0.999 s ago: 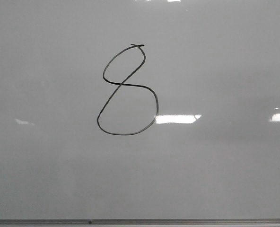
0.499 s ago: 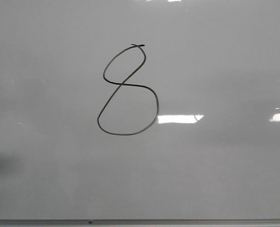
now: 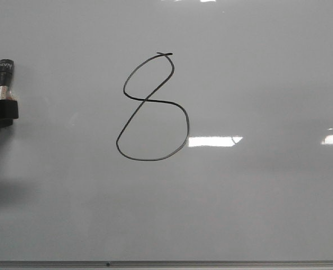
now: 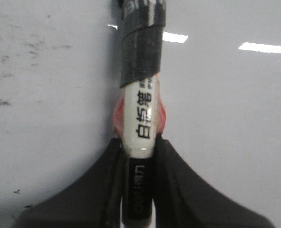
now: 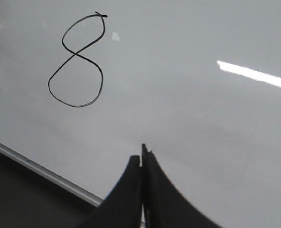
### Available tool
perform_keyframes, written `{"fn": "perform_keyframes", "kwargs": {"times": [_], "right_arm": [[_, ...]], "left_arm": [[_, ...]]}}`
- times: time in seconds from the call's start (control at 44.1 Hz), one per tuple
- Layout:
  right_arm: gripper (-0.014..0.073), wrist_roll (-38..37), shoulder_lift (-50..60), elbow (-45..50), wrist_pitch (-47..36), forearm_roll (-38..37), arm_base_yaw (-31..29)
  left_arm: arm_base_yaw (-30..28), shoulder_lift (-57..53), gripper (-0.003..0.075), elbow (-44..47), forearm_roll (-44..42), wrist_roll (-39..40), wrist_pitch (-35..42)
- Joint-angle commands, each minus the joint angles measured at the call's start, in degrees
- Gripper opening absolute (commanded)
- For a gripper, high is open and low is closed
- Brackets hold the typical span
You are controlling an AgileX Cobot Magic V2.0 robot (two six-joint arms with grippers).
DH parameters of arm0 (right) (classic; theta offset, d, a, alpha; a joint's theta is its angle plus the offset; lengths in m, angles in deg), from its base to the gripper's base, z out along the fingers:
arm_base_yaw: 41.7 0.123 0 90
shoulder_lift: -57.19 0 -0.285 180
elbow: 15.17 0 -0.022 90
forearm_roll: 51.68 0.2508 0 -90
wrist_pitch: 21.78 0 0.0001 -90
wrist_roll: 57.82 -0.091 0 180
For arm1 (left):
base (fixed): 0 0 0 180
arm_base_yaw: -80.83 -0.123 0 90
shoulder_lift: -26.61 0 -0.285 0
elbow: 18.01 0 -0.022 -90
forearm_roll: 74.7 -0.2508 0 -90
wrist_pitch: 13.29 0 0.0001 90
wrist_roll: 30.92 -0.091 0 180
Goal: Write number 8 on whiteboard
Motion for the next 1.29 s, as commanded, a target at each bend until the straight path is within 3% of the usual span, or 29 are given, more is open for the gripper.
{"fn": "perform_keyframes", "kwargs": {"times": [0.0, 0.636, 1.044, 1.271], "right_arm": [[-0.0039, 0.0, -0.4, -1.5, -4.7, 0.9, -0.3], [-0.0039, 0.0, -0.4, -1.5, -4.8, 0.9, -0.3], [-0.0039, 0.0, -0.4, -1.5, -5.0, 0.9, -0.3], [-0.0039, 0.0, -0.4, -1.5, -5.7, 0.9, -0.3]], "left_arm": [[-0.2, -1.0, 0.0082, -1.3, -0.9, 0.7, 5.3], [-0.2, -2.5, 0.0451, -1.3, -2.4, 0.7, 6.1], [-0.2, -4.0, 0.0487, -1.3, -1.7, -1.6, 3.2], [-0.2, -14.2, 0.0547, 1.9, 1.4, -6.6, 1.5]]}}
